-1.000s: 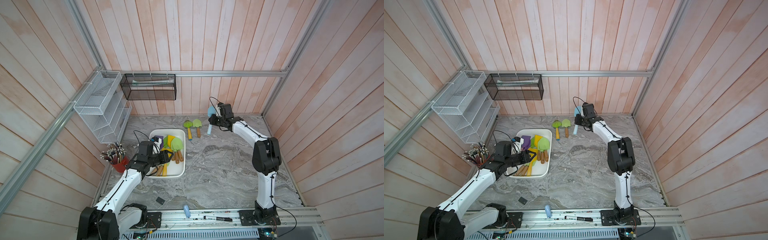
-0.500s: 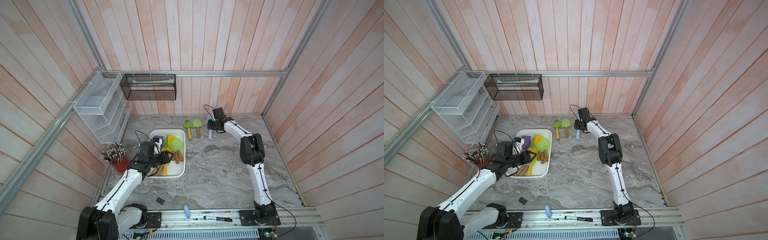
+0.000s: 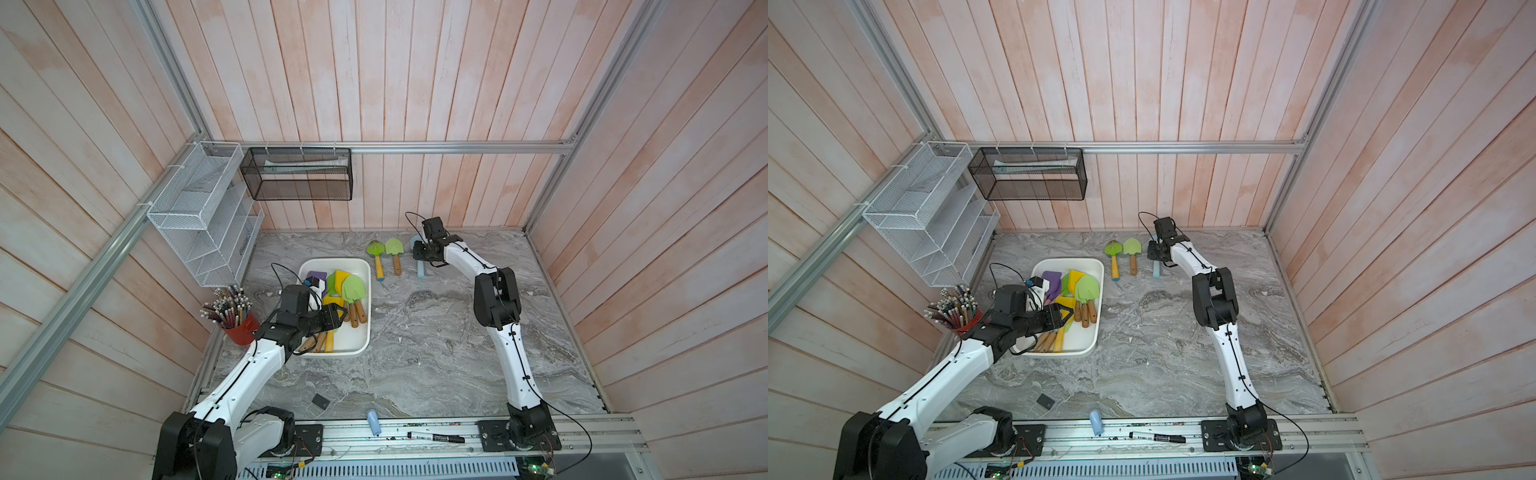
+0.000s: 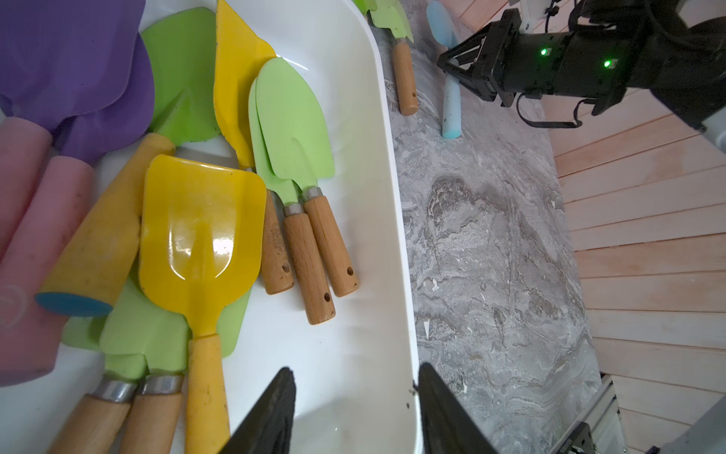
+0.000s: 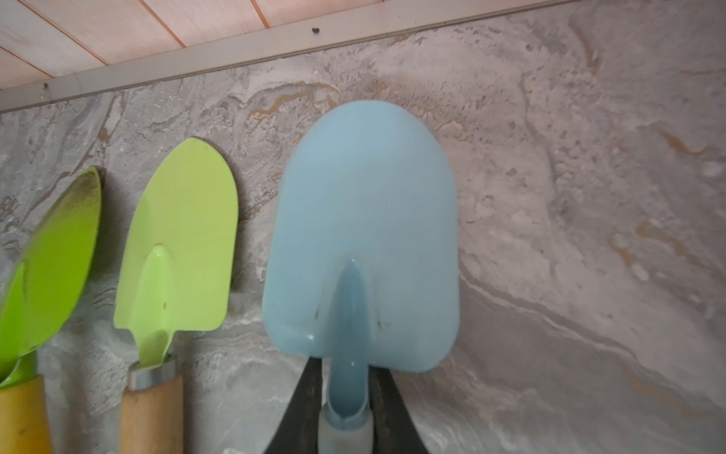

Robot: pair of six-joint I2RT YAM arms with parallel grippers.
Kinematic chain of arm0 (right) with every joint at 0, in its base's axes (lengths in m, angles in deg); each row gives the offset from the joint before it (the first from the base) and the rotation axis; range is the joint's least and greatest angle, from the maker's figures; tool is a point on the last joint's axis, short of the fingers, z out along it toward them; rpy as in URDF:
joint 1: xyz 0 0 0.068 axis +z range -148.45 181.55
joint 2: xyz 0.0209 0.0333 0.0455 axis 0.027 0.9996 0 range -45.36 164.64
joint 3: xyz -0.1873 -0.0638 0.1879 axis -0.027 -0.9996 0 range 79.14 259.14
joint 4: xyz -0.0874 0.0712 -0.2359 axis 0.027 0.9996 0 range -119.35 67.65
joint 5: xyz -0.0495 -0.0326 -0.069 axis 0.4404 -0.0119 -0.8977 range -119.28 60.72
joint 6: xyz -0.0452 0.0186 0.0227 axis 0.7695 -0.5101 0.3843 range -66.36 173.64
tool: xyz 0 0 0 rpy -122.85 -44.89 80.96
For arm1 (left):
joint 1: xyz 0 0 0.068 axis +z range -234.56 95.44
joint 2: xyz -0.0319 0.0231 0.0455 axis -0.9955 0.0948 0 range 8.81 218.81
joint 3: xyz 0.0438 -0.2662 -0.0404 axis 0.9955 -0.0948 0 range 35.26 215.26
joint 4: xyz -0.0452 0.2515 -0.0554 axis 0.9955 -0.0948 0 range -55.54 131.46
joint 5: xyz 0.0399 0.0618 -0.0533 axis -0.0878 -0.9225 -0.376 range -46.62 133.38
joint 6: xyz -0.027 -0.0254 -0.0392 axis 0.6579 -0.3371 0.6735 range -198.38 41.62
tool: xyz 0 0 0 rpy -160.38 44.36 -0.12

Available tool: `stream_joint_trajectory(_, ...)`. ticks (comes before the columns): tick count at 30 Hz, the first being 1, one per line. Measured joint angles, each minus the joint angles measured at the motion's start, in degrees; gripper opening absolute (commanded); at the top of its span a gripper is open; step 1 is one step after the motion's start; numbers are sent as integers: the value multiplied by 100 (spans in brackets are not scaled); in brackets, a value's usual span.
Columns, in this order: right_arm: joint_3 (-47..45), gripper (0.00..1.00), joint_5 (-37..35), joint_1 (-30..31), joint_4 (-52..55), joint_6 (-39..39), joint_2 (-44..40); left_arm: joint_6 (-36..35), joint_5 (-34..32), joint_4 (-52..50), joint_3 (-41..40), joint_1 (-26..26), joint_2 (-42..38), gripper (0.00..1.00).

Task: Take the shovel out of the storage box
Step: Place the shovel at the center of the board.

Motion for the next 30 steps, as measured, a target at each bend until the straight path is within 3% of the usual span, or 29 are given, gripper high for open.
stream_joint_trajectory(20, 79, 45, -15, 44, 118, 35, 37, -2, -221, -4, -4, -138, 52, 53)
stream_joint_trajectory(30, -1971, 49, -31, 37, -391, 26, -1928, 9, -560, -4, 232, -407, 675, 52)
